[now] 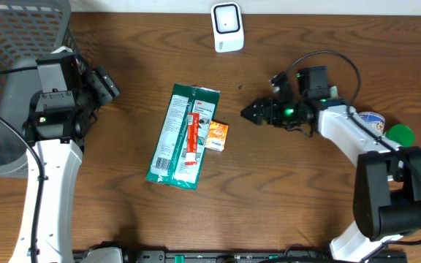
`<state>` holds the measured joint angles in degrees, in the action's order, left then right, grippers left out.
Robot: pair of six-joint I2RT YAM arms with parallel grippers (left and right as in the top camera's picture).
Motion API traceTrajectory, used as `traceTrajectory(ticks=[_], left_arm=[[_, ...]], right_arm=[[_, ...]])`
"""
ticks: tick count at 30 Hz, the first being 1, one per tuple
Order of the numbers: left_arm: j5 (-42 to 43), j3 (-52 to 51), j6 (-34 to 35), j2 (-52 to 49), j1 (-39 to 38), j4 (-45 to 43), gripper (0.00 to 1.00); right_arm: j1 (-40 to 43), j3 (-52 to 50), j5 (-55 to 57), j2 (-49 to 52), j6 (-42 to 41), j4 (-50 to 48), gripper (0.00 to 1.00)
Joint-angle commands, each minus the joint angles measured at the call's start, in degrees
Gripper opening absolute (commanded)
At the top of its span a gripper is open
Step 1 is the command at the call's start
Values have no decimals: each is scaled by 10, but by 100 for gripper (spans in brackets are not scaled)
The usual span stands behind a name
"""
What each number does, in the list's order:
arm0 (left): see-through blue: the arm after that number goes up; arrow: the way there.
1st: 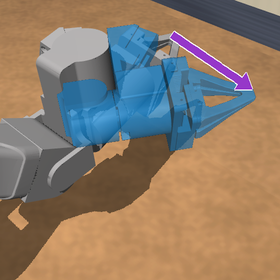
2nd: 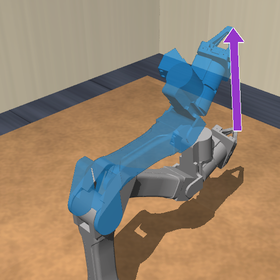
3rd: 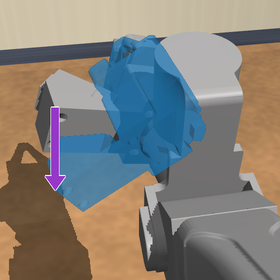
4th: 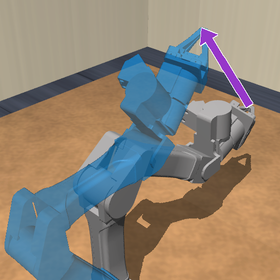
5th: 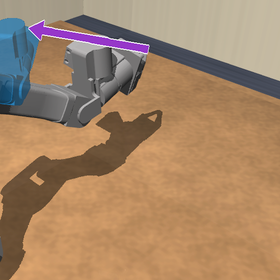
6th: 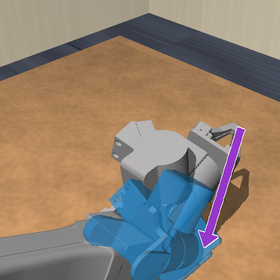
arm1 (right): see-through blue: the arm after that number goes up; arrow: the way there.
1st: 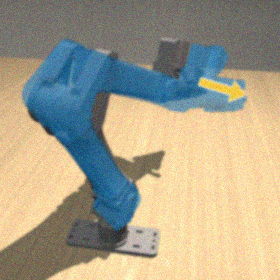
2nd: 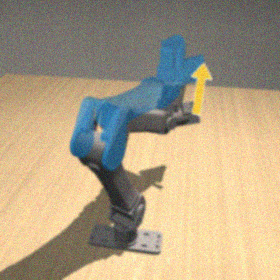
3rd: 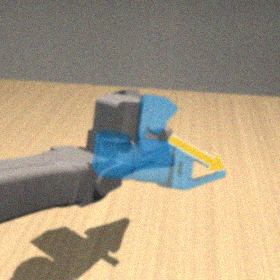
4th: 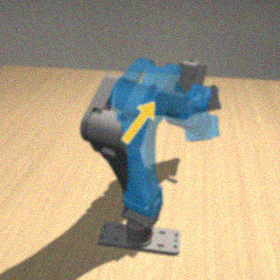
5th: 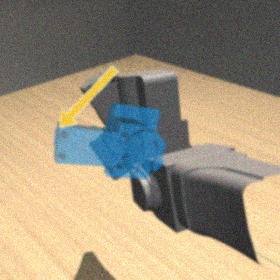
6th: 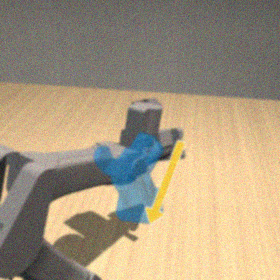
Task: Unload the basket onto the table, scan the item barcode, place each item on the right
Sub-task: 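Release the pouch and move the right gripper toward the orange box, then grasp the orange box with the right gripper and lift it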
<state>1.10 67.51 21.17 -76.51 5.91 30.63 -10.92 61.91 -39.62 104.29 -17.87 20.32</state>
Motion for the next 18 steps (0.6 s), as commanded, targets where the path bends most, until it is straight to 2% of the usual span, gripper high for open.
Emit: traceTrajectory(ticks=[1,4,10,18], left_arm=[[-5,6,-1,-3,2,0,84],[-5,6,-1,-3,2,0,84],[-5,6,-1,-3,2,0,84],[-5,6,-1,-3,2,0,84]], right_arm=[[-62,-5,72,-2,-85,3,74],[-121,-8,156,-1,-127,2,64],[-190,-10,265,-1,-210,2,56],[-202,-35,277,-1,-273,-46,43]])
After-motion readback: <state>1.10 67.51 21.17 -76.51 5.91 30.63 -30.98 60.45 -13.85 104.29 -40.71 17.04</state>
